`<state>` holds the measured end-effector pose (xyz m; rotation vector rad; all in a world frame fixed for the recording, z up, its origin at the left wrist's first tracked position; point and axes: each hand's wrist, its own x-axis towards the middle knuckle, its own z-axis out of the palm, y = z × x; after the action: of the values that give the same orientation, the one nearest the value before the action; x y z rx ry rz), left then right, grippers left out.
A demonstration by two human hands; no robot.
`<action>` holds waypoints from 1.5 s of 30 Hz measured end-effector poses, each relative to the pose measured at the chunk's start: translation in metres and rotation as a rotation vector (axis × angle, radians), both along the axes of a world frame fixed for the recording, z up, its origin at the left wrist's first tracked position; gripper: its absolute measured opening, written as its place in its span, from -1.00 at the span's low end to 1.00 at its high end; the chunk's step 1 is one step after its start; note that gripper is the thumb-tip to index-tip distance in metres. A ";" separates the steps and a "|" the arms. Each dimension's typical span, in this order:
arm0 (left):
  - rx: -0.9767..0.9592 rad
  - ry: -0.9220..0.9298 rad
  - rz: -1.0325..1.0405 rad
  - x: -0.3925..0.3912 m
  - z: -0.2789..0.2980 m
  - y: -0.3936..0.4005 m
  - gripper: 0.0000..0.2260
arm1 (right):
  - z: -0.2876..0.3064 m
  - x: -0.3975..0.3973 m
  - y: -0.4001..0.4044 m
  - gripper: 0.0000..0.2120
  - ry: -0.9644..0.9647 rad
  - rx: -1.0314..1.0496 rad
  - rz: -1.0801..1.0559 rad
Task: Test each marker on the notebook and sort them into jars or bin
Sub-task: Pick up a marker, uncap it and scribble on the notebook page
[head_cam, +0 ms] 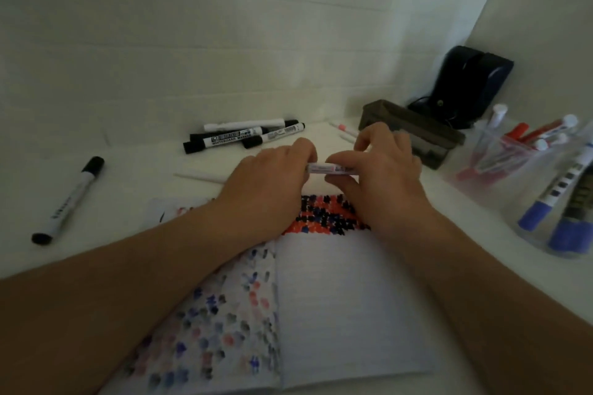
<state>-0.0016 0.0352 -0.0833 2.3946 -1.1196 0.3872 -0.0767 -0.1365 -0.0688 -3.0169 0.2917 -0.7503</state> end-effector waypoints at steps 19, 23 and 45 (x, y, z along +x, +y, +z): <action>-0.548 0.202 -0.209 -0.006 0.011 0.013 -0.78 | 0.021 -0.029 0.000 -0.88 -0.014 1.154 0.373; -0.239 0.147 -0.347 -0.012 0.011 0.015 -0.69 | 0.013 -0.027 0.014 -0.89 0.111 1.607 0.550; -0.089 0.185 -0.331 -0.010 0.004 0.009 -0.68 | 0.001 -0.021 0.020 -0.69 -0.149 1.643 0.456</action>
<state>-0.0115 0.0438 -0.0791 2.0711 -1.3497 0.0991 -0.0973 -0.1161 -0.0675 -1.3702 0.0882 -0.3296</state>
